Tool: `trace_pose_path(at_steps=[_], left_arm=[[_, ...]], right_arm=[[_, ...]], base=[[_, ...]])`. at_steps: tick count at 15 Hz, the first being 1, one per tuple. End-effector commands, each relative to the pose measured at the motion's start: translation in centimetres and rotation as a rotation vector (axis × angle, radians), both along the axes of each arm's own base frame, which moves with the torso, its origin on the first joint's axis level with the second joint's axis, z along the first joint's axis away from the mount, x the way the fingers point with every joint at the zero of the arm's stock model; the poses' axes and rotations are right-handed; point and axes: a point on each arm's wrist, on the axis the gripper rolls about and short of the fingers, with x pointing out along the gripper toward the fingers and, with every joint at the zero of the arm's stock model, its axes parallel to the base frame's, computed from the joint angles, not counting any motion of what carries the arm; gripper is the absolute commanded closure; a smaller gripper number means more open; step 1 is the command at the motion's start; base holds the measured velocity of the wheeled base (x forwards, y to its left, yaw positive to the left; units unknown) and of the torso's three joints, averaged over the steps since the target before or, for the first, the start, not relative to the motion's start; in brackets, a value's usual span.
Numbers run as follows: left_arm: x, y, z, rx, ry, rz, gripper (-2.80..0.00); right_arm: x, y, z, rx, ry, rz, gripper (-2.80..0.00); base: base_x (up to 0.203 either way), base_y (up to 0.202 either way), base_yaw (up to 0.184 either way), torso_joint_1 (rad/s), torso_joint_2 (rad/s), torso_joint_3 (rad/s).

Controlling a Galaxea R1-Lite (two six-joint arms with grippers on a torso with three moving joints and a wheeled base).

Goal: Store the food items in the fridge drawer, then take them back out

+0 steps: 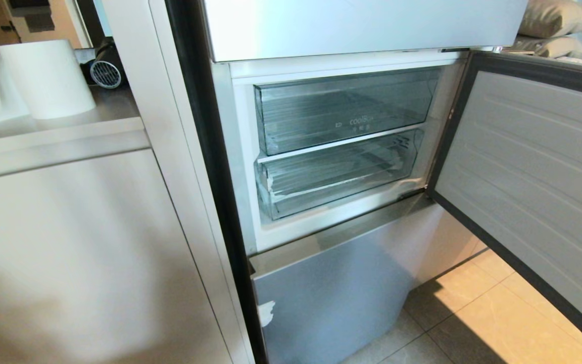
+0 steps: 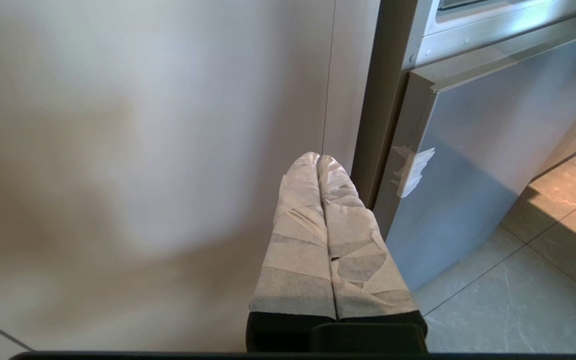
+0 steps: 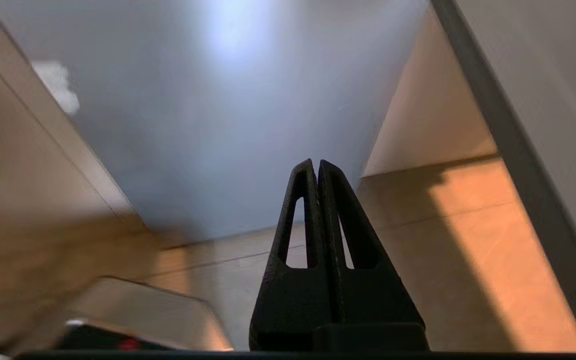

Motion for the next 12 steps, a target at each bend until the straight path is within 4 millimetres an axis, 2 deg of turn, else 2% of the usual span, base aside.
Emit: trace_pose_path(at_steps=[1,3,5,12], left_arm=[[0.01,0.00,0.00,0.000,0.001,-0.001,0.00],[0.01,0.00,0.00,-0.003,0.001,-0.001,0.00],[0.01,0.00,0.00,-0.003,0.001,-0.001,0.00],[0.01,0.00,0.00,-0.003,0.001,-0.001,0.00]], right_arm=[[-1.63,-0.18,-0.95,-0.037,-0.148,-0.039,0.00],[-2.06,-0.35,-1.47,-0.034,-0.192,-0.111,0.00],[-1.93,-0.46,-1.63,0.056,-0.167,-0.164,0.00],[-1.93,-0.47,-1.63,0.082,-0.165,-0.173,0.00]], base=[[0.000,0.000,0.000,0.000,0.00,0.000],[0.000,0.000,0.000,0.000,0.00,0.000],[0.000,0.000,0.000,0.000,0.00,0.000],[0.000,0.000,0.000,0.000,0.00,0.000]])
